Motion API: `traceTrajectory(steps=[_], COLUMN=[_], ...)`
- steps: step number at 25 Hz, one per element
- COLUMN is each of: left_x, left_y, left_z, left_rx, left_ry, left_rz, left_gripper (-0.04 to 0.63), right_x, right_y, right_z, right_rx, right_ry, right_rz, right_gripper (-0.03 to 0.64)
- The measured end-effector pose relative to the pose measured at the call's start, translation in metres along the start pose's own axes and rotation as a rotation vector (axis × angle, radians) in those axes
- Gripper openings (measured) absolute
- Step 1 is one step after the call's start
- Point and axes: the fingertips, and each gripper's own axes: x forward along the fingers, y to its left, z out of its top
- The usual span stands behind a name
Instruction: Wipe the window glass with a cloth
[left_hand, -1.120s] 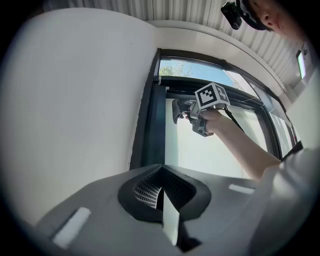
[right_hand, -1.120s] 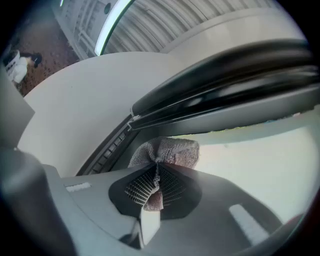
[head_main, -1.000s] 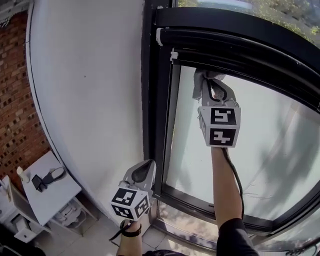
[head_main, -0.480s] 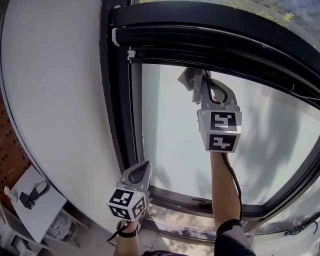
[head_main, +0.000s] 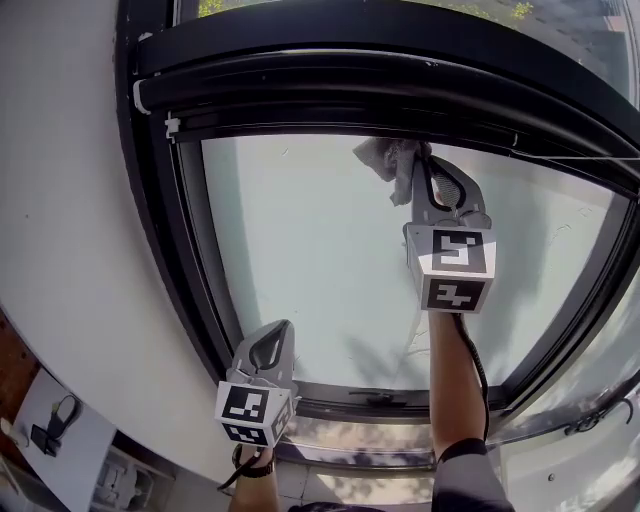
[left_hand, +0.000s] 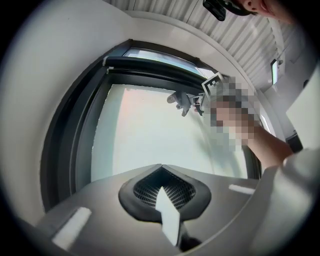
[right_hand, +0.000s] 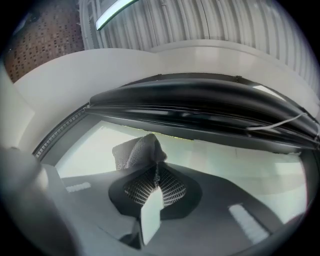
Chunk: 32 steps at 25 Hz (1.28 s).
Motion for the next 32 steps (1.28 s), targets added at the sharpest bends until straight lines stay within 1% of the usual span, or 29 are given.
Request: traceTrajectory(steps=[3, 6, 10, 14, 18, 22, 24, 28, 29, 32], left_x=[0.015, 0.032, 0.046, 0.057, 0.066, 0.074, 0.078, 0.081, 0.081, 0.081], left_y=[-0.027, -0.055, -0.083, -0.111, -0.123, -0.134, -0.139, -0.145, -0.146, -0.146], left_z=[0.005, 0.003, 0.002, 0.003, -0.001, -0.006, -0.008, -0.007, -0.007, -0.009], left_rx=[-0.015, -0.015, 0.005, -0.011, -0.037, -0.066, -0.068, -0.072, -0.072, -0.076], left_ry=[-0.015, -0.009, -0.013, -0.015, -0.012, -0.013, -0.013, -0.018, -0.018, -0.016], left_rz=[-0.074, -0.137, -0.162, -0.219, -0.229, -0.249, -0.258, -0.272, -0.275, -0.280], left_gripper=[0.006, 0.006, 0.006, 0.006, 0.006, 0.006, 0.006, 0.006, 0.006, 0.006], right_x=[-0.017, -0.033, -0.050, -0.081, -0.103, -0.127, -0.139, -0.173, -0.181, -0.190], right_y=[-0.039, -0.077, -0.123, -0.191, -0.254, -0.310, -0.330, -0.369, -0.376, -0.382], right_z=[-0.009, -0.024, -0.039, -0.057, -0.079, -0.096, -0.098, -0.099, -0.101, -0.106], right_rx=[-0.030, -0.063, -0.082, -0.093, -0.027, -0.007, -0.012, -0.072, -0.077, -0.071], right_ry=[0.025, 0.063, 0.090, 0.121, 0.136, 0.166, 0.179, 0.221, 0.225, 0.229], right_rz=[-0.062, -0.120, -0.184, -0.283, -0.356, -0.457, -0.514, -0.707, -0.740, -0.763], right_gripper=[0.014, 0.015, 0.014, 0.015, 0.015, 0.015, 0.015, 0.015, 0.015, 0.015])
